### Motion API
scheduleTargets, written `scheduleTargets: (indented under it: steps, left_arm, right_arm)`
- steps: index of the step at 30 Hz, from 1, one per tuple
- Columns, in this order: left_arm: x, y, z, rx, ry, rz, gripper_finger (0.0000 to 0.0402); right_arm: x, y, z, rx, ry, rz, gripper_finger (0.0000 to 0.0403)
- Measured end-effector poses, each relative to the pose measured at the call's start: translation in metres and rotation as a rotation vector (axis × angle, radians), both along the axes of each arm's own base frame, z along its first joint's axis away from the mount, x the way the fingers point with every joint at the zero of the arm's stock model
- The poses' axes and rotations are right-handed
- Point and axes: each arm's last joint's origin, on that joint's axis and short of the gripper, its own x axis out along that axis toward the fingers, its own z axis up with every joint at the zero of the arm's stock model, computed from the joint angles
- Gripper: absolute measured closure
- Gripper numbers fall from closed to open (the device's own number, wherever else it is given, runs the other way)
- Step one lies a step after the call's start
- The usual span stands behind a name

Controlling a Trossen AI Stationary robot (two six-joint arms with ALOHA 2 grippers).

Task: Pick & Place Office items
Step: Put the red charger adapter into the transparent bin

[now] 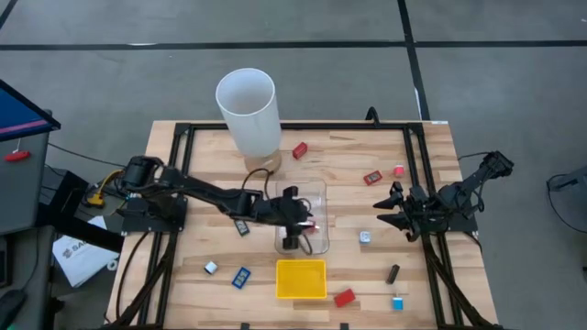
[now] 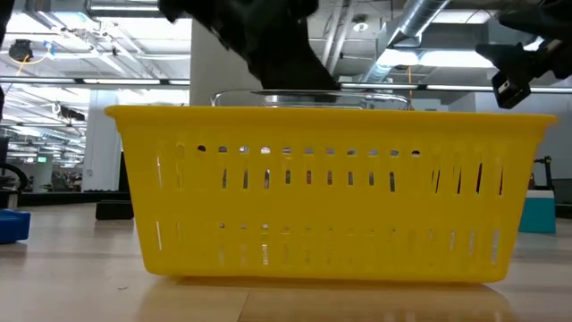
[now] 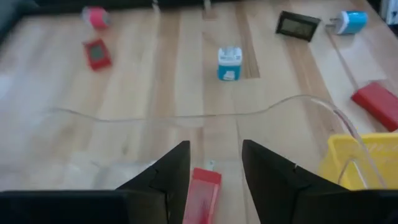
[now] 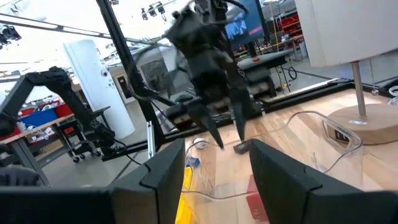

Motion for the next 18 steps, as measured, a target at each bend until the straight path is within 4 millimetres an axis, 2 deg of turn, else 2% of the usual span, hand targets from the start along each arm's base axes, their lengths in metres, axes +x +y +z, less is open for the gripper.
scheduleTargets:
  steps: [5,8,13,18]
  left_arm:
    - [-0.031,-0.03,0.03,0.126,-0.039,0.077,0.0266]
    - [-0.052,-0.041,0.038,0.175,-0.092,0.122,0.0265]
    - [-0.087,-0.043,0.028,0.173,-0.173,0.18,0.0262]
    - [-0.11,-0.032,0.009,0.148,-0.242,0.187,0.0263]
  right_arm:
    - [0.0,0.0,0.0,0.0,-0.001,-0.001,0.0228]
    - [0.001,-0.001,0.0,-0.037,-0.006,-0.021,0.0228]
    - [0.003,-0.01,0.009,-0.075,-0.007,-0.114,0.0228]
    - [0.001,-0.027,0.028,-0.121,0.114,-0.25,0.0228]
